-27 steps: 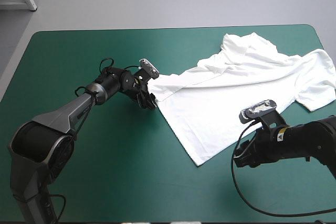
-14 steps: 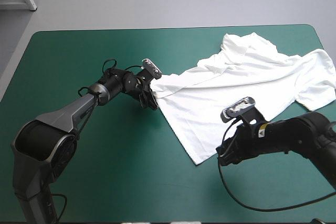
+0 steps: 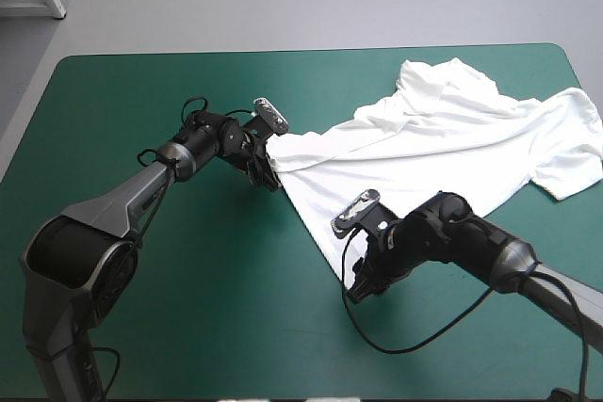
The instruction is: Fold the cloth
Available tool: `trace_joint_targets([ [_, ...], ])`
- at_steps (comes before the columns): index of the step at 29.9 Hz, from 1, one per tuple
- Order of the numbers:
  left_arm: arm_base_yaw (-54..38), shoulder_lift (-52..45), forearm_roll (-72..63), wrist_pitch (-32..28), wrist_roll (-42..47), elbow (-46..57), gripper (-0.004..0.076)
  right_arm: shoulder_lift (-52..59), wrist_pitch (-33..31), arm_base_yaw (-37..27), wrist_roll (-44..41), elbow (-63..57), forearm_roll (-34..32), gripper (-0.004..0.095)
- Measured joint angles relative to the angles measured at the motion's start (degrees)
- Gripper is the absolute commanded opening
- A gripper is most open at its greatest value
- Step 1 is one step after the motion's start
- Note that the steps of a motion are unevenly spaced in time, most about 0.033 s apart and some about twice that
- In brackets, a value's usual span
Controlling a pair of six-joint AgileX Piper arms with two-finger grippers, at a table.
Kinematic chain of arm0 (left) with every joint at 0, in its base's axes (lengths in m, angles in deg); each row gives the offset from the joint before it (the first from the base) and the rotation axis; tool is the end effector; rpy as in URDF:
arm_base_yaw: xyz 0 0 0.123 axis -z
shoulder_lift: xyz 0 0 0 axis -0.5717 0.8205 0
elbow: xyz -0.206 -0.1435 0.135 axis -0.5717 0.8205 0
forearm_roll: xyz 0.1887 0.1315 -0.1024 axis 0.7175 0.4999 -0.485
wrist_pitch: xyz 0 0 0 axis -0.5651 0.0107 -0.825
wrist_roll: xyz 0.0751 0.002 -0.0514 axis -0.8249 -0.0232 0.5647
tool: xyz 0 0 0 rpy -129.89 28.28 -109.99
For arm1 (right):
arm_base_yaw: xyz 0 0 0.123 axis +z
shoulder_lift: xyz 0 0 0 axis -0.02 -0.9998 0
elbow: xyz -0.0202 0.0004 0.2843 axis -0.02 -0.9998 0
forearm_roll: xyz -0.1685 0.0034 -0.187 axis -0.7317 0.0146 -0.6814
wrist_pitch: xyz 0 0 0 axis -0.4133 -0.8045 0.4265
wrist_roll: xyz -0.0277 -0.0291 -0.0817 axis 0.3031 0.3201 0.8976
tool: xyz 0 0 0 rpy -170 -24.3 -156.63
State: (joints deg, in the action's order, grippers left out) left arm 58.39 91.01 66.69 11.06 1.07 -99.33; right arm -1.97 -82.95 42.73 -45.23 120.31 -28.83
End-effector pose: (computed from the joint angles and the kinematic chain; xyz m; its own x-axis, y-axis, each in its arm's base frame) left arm 0.3896 -0.1739 0.2245 -0.4885 0.7478 -0.4496 0.7560 0.6200 0.2098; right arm 0.1957 0.1846 0.2645 -0.6335 -0.6687 -0.3892 -0.7398 0.6709 0.0516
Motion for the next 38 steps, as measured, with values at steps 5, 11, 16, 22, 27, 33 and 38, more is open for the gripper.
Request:
trace_joint_targets([
  [5, 0.0, 0.0, 0.0, 0.6, 0.1, -0.3, 0.0019, -4.6, 3.7, 2.4, 0.0, 0.0, -1.5, 0.0508],
  [11, 0.0, 0.0, -0.2, 0.8, 0.1, -0.3, 0.0019, -8.8, 4.9, 4.8, -0.1, 0.0, -2.9, 0.0508],
  [16, 0.0, -0.1, -0.7, 1.7, 0.2, -0.3, 0.0019, -11.2, 5.2, 8.1, -3.4, 0.4, -7.2, 0.0312],
  [22, 0.0, -0.2, -1.1, 3.5, 0.4, -0.5, 0.0019, -13.4, 2.9, 11.4, -9.1, 1.8, -10.6, -0.0016],
  [27, 0.0, -0.5, -1.1, 3.9, 2.6, -0.9, 0.0019, -13.7, 3.4, 11.8, -14.2, 2.2, -13.0, -0.0017],
  [33, 0.0, -3.3, -1.2, 6.3, 7.1, -6.8, 0.0019, -12.4, 7.9, 11.8, -23.4, 1.2, -24.6, -0.0018],
  [38, -0.1, -5.3, -1.3, 12.9, 8.6, -17.5, 0.0019, -8.6, 4.7, 10.4, -27.2, 0.0, -30.6, -0.0017],
])
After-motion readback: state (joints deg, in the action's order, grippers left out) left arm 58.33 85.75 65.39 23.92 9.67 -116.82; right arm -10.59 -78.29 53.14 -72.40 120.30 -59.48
